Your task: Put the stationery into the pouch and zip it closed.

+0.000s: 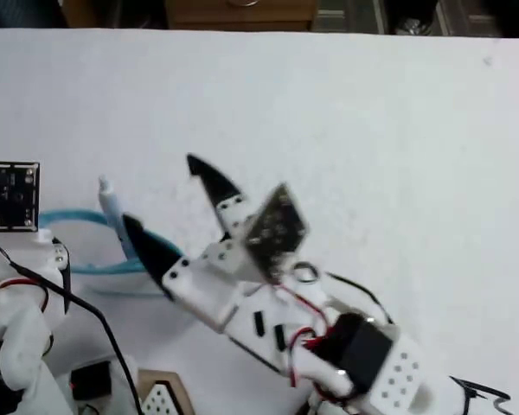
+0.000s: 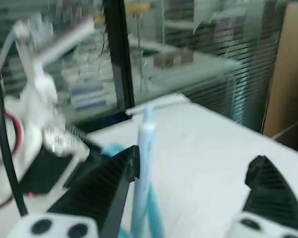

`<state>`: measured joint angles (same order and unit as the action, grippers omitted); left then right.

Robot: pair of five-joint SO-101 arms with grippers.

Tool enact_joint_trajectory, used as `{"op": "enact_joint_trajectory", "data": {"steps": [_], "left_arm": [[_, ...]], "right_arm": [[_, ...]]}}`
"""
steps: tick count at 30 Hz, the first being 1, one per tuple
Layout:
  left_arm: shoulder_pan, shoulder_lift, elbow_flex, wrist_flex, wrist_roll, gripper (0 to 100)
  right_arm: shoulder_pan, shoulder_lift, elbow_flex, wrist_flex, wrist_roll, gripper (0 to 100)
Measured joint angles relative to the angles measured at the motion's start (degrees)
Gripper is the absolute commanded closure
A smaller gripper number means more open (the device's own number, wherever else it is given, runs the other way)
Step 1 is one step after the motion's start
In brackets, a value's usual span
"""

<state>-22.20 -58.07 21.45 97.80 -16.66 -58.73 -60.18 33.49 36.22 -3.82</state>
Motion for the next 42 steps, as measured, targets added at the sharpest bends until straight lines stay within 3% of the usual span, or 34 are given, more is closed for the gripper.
{"op": "enact_joint_trajectory", "data": {"steps": [11, 20, 24, 42], "left_arm": [[0.0, 0.0, 0.0, 0.0, 0.0, 98], [0.0, 0.0, 0.0, 0.0, 0.0, 98], [0.0, 0.0, 0.0, 0.0, 0.0, 98], [0.0, 0.0, 0.0, 0.0, 0.0, 98]], "right_arm": [[-0.3, 4.7, -9.1, 3.3, 0.0, 80.7], [-6.9, 23.6, -17.9, 3.6, 0.0, 80.9], [-6.6, 30.5, -22.4, 4.4, 0.0, 80.9], [-3.9, 50.8, -44.6, 23.8, 0.0, 81.1]]}}
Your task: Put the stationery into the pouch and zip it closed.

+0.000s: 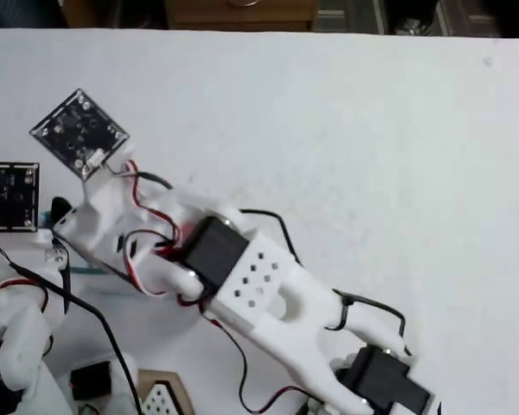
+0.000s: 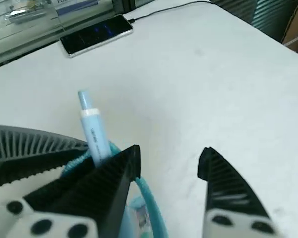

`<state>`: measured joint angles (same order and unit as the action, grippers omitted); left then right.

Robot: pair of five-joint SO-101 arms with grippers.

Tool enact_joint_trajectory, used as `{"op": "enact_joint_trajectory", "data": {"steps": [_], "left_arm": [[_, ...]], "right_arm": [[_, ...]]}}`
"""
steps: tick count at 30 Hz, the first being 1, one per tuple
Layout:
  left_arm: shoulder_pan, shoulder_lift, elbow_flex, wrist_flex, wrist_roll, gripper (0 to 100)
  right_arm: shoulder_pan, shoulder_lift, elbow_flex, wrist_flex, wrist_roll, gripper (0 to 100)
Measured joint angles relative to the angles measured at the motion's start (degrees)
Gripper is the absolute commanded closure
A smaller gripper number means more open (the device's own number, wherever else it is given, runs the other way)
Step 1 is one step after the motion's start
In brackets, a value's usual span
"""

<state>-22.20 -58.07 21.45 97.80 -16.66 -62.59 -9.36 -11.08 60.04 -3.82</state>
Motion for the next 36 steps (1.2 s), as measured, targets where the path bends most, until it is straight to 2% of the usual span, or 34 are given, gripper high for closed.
{"op": "enact_joint_trajectory", "data": {"steps": [4, 9, 14, 23, 32, 36], "left_arm": [[0.0, 0.0, 0.0, 0.0, 0.4, 98], [0.2, 0.2, -4.2, 0.4, 3.3, 98], [4.5, 0.3, -8.4, 3.2, 4.9, 98], [13.5, 0.8, -16.0, 4.7, 8.3, 98], [14.1, 1.1, -25.7, 4.7, 8.3, 98], [14.4, 0.7, -33.8, 4.7, 9.0, 98]], "right_arm": [[3.0, -0.5, -1.3, 5.4, 0.0, 81.1], [11.1, -5.3, -1.3, 10.5, 0.0, 81.1], [14.2, -13.9, -1.4, 19.3, 0.0, 81.1], [13.0, -20.2, 3.3, 29.7, 0.0, 81.1], [3.9, -31.0, 3.7, 28.8, 0.0, 81.1], [2.6, -32.8, 5.2, 25.5, 0.0, 81.1]]}}
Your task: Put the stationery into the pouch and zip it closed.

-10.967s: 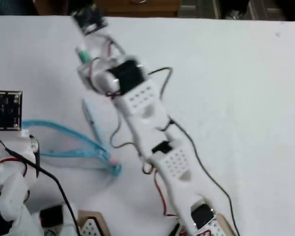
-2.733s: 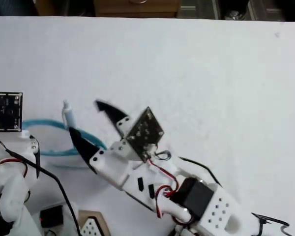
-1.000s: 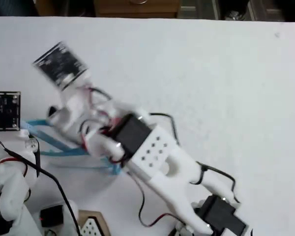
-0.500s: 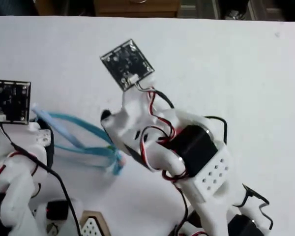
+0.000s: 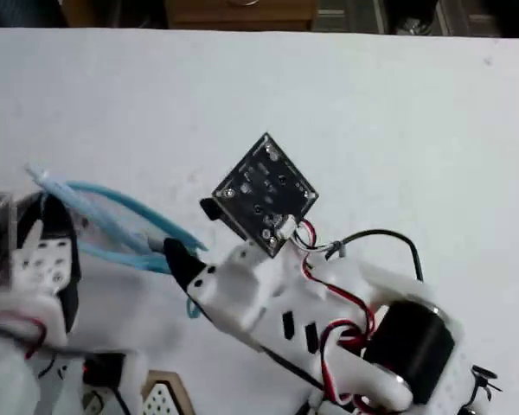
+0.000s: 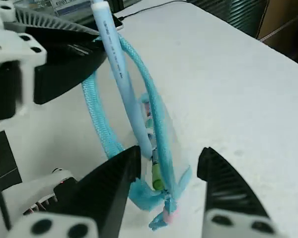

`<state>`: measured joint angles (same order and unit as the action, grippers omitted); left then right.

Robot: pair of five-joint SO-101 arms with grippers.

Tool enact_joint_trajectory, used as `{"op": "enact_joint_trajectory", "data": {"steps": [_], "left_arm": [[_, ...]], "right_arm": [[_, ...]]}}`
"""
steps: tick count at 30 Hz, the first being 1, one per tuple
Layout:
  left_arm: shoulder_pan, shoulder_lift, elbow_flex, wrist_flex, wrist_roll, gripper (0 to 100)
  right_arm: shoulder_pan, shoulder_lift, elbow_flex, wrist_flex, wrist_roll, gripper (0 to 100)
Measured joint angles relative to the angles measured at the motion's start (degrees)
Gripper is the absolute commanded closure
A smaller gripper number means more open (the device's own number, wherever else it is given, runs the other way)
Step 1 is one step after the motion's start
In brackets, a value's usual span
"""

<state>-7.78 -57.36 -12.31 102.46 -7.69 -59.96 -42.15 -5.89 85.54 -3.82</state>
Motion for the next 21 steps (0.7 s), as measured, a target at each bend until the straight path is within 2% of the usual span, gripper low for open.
{"op": "enact_joint_trajectory", "data": {"steps": [6, 10, 14, 16, 18, 20, 21], "left_arm": [[1.1, 0.8, 7.5, -0.8, -1.2, 98], [2.3, -2.1, -1.7, 0.1, -1.8, 98], [2.5, -2.9, -3.3, 0.1, -1.8, 98], [2.7, -2.1, -3.1, 0.1, -1.8, 98], [2.8, -2.9, -3.1, 0.1, -1.8, 98], [2.8, -3.0, -3.2, 0.1, -1.8, 98], [2.7, -3.0, -3.2, 0.1, -1.8, 98]], "right_arm": [[-0.2, -0.2, 10.9, -7.5, 0.0, 81.1], [-0.4, -0.2, 15.1, -11.0, 0.0, 81.1], [-0.2, -0.2, 18.5, -14.8, 0.0, 81.8], [-0.2, -0.2, 20.7, -16.3, 0.0, 88.0], [-0.5, -0.3, 22.4, -17.8, 0.0, 99.4], [-0.5, -0.3, 23.3, -19.7, 0.0, 95.9], [-0.3, -0.2, 23.5, -20.4, 0.0, 97.9]]}}
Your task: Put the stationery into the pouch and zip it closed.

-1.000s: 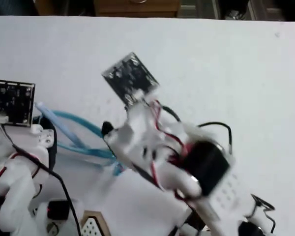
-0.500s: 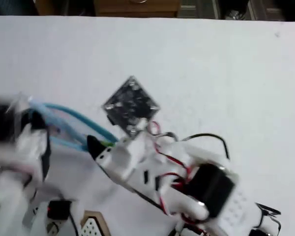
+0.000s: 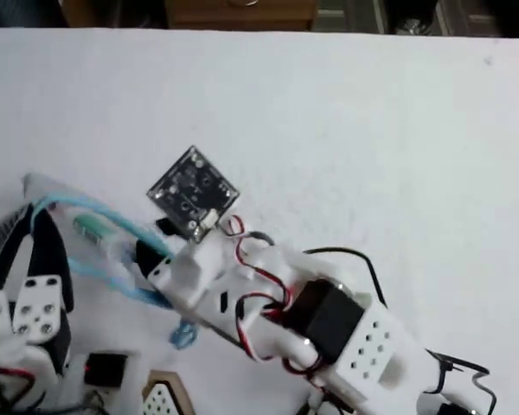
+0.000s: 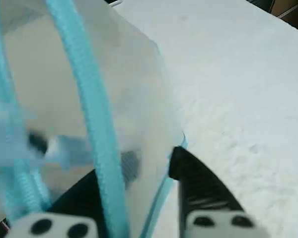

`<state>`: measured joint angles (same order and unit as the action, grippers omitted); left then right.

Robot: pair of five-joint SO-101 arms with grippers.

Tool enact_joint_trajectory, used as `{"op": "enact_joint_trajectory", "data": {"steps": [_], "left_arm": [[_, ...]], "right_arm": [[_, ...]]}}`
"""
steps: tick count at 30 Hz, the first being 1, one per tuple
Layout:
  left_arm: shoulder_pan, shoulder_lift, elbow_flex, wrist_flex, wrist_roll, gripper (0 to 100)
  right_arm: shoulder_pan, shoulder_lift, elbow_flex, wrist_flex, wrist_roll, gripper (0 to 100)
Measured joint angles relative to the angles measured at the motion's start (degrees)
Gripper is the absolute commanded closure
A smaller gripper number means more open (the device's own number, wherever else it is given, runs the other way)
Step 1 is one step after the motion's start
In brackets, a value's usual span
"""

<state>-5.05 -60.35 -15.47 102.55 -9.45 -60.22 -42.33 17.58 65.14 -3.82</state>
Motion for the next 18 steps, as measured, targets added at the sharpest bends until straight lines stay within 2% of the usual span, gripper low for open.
{"op": "enact_joint_trajectory", "data": {"steps": [5, 13, 18], "left_arm": [[0.0, 0.0, 0.7, 0.0, -0.1, 98], [-0.1, 0.0, 8.4, -0.1, -0.1, 98], [0.0, -0.1, 15.7, -0.4, 0.0, 98]], "right_arm": [[0.2, 0.1, 0.2, -3.4, 0.2, 98.1], [0.6, 0.3, 0.1, -6.7, 0.2, 98.1], [3.1, 0.6, -7.7, -6.7, 0.3, 98.1]]}}
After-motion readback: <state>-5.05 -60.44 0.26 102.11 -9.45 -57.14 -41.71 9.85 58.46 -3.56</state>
